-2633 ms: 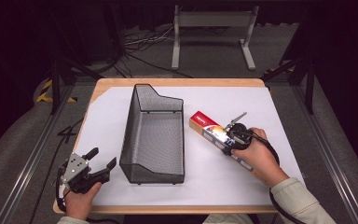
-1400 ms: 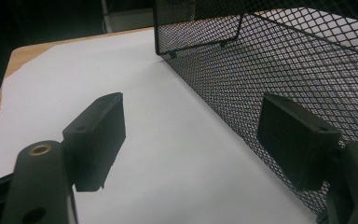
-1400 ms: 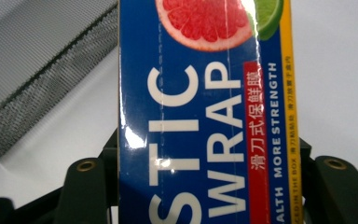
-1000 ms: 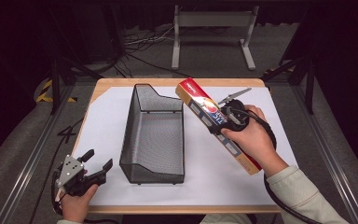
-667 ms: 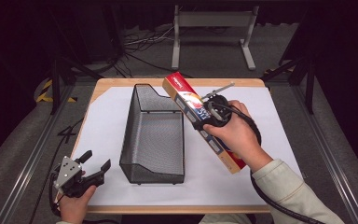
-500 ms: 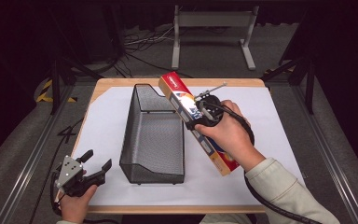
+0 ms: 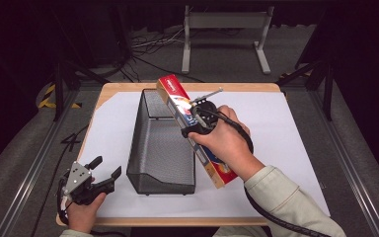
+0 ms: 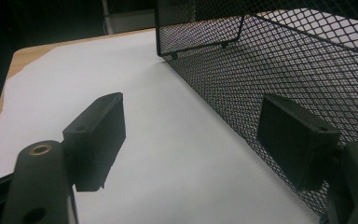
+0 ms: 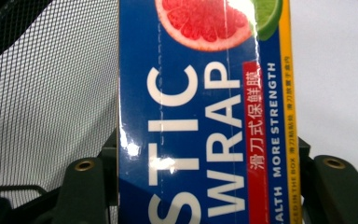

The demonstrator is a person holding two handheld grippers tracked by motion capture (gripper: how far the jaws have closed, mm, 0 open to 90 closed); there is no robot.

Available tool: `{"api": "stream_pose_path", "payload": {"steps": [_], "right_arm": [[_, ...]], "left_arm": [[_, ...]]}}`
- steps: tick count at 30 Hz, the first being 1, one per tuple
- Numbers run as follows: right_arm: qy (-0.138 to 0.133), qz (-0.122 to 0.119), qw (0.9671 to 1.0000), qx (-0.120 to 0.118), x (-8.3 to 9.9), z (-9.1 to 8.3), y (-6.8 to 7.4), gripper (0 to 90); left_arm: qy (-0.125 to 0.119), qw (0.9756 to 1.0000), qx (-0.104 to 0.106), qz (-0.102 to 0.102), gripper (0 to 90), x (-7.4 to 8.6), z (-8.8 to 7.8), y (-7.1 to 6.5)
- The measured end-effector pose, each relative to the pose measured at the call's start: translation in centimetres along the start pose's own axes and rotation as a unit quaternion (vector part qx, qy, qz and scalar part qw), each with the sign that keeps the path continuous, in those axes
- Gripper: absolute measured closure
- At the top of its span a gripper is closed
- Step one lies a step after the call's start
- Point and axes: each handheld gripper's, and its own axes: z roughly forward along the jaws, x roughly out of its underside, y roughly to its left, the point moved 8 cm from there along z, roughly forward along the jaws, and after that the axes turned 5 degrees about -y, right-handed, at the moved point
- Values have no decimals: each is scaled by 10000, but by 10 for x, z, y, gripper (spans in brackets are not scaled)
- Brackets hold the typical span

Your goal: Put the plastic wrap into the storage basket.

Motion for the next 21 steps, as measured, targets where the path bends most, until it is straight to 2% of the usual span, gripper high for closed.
{"api": "stream_pose_path", "payload": {"steps": [4,6,9,14,21], "right_arm": [[34,52,10000,51,-1,5,7,402],[122,183,9997,69,-1,9,13,402],[154,247,9995,115,-1,13,16,402],[329,604,9975,189,-1,22,25,402],[579,753,9952,213,6,37,38,401]], "left_arm": [[-1,10000,8,13,246,0,0,0],[-5,10000,-3,10,246,0,0,0],[7,10000,-12,11,246,0,-1,0],[-13,10000,-37,5,246,1,-3,1],[-16,10000,-39,10,247,1,-3,2]]}}
